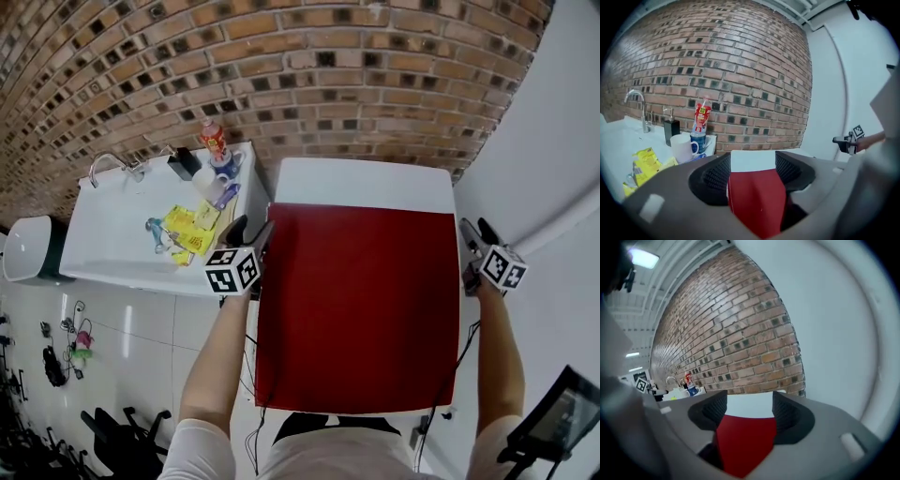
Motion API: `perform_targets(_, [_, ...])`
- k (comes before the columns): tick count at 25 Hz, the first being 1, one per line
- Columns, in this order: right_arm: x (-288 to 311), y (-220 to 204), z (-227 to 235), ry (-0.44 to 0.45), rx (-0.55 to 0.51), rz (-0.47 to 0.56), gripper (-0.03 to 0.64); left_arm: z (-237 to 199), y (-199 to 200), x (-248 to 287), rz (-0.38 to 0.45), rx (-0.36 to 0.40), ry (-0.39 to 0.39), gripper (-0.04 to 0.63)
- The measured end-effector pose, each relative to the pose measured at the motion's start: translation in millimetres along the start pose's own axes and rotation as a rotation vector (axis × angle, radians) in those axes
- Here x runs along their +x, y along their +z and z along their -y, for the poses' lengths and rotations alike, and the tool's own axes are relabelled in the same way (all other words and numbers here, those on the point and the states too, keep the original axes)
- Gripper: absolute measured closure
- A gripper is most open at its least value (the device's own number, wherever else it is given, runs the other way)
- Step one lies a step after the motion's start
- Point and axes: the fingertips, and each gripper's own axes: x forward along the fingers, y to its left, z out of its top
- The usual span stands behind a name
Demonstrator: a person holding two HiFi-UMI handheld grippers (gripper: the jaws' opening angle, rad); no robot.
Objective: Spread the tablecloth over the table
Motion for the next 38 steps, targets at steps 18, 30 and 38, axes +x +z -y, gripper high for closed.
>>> perform_targets(18, [-154.0,32.0,-171.2,0.092,-0.264,0.194,0.611,75.6,74.5,-204.9,0.269,0.102,0.070,0.591])
perform_targets(30, [-241.9,35.6,-207.8,0.068,-0.303,0.230,0.612,116.5,45.7,-303.0,0.235,0.082,0.056,0.591])
perform_targets(38, [-251.8,42.3,-229.1,0.084,-0.348,0.240,0.612,119.5,53.8,-305.8,0.269,0.076,0.029,0.591])
